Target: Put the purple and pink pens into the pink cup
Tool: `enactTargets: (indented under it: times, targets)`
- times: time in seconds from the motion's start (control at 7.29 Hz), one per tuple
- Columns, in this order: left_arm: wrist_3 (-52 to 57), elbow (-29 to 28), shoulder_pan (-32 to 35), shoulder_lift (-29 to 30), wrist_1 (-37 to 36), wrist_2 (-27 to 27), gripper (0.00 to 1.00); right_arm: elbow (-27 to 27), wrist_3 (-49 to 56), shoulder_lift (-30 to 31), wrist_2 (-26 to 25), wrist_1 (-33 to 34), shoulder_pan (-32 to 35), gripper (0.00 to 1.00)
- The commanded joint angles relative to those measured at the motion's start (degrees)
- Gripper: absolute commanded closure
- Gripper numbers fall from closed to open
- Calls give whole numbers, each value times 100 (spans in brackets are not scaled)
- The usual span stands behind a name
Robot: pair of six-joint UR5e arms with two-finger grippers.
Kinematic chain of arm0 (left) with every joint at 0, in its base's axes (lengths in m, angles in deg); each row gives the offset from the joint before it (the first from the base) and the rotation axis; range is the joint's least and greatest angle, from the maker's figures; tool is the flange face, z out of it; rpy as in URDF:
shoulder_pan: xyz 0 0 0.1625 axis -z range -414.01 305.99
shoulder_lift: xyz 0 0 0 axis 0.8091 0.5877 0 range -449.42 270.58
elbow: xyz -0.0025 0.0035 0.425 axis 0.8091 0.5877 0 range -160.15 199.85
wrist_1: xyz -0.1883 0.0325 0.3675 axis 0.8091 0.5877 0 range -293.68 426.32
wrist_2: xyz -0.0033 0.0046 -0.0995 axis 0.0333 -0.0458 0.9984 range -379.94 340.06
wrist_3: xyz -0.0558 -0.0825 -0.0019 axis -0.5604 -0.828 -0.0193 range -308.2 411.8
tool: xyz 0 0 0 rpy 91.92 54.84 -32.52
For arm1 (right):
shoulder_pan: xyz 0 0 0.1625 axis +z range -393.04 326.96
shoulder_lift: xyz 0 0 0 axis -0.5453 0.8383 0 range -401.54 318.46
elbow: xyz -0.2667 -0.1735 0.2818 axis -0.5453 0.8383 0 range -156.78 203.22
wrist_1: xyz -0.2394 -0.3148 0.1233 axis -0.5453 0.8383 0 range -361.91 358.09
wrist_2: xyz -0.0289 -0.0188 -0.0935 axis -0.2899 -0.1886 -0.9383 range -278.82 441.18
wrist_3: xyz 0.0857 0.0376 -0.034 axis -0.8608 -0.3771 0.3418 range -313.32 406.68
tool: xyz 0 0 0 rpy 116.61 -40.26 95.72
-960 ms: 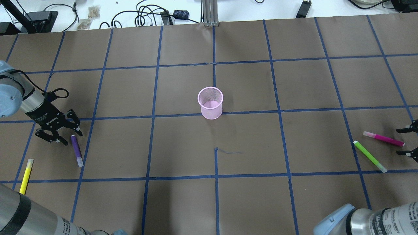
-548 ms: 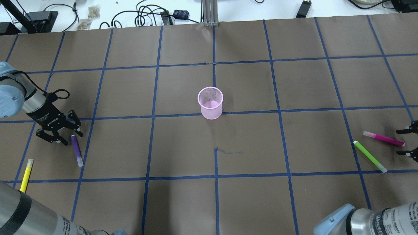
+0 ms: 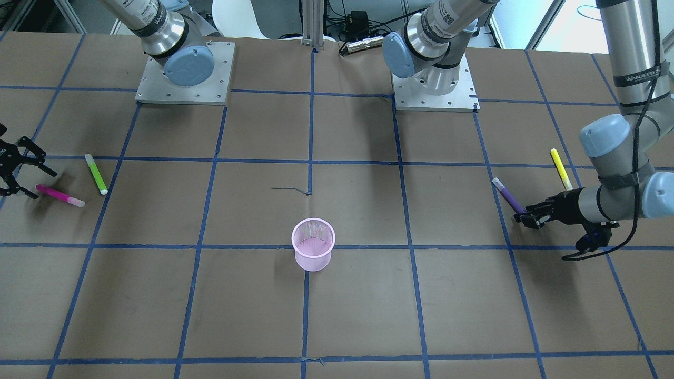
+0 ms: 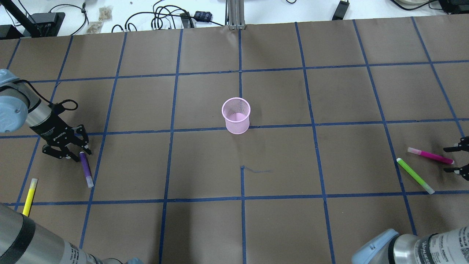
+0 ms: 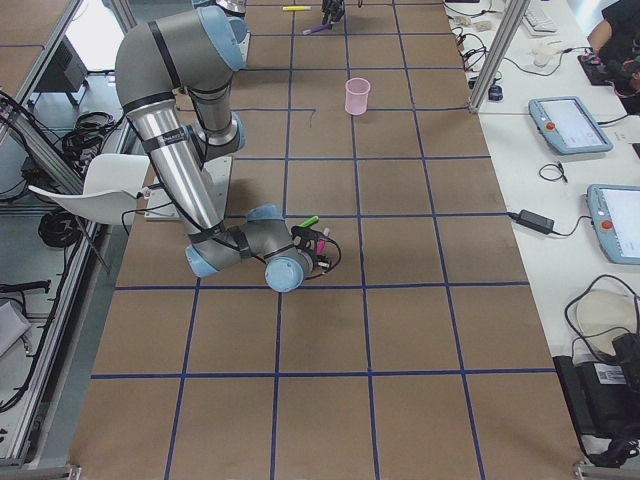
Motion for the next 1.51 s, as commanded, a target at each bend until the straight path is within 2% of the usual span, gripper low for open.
enactTargets:
  times: [0.0,0.14,0.27,0.55,0.69,0.96,1.1,1.37]
  targets:
    - [27,10,0,34,0,-2,89,20,7,-115,0,-4,0,29]
    - [44,10,0,35,0,-11,92,29,7,-124,-9,5,0,29]
    - [27,-16,0,17,-8,-11,93,29,7,-125,-9,-4,0,39]
    - [9,-87,44,-176,61,-29,98,29,-2,-116,-26,-4,0,80]
    - [9,-113,88,-263,71,6,100,38,-2,-107,-35,-21,-9,91]
    - [-43,-148,132,-422,79,41,100,29,-2,-54,-228,-57,-9,100]
    - [-43,-166,158,-501,79,41,100,55,-19,-19,-220,-91,0,100]
    - [-165,-306,351,-668,271,50,100,431,-298,435,-184,-153,88,100]
